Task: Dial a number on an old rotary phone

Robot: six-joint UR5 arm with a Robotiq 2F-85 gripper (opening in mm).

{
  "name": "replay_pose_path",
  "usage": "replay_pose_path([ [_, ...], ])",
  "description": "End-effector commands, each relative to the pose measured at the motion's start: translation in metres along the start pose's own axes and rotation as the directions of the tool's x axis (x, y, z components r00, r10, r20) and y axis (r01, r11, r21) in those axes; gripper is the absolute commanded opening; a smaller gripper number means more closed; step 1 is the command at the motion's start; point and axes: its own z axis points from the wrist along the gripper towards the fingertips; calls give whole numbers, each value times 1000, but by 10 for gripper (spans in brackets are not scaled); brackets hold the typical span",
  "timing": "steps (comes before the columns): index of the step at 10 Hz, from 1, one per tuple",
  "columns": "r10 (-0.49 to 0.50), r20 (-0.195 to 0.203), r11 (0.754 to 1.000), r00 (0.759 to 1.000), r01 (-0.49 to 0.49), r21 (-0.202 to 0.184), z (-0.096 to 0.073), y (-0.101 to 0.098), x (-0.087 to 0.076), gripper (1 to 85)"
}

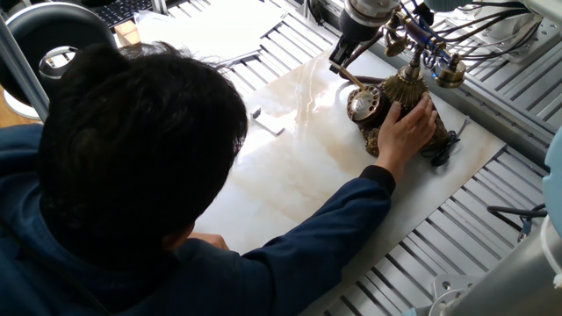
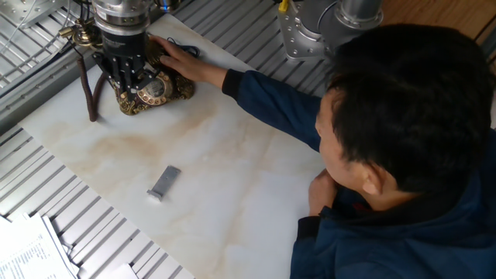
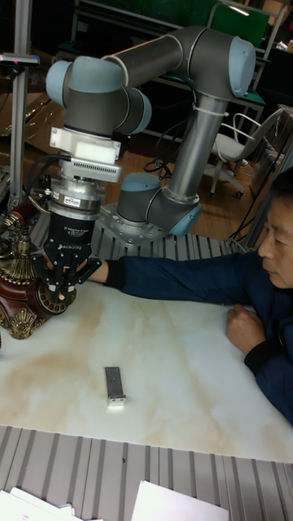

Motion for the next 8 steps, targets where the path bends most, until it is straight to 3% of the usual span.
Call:
replay_pose_path([
  [1, -14, 2, 1000, 1000, 14, 6, -2, -2, -1, 20],
  [6, -11, -6, 1000, 1000, 11, -3, -2, 0, 2, 20],
  [8, 4, -19, 1000, 1000, -4, -9, -4, 2, 12, 20],
])
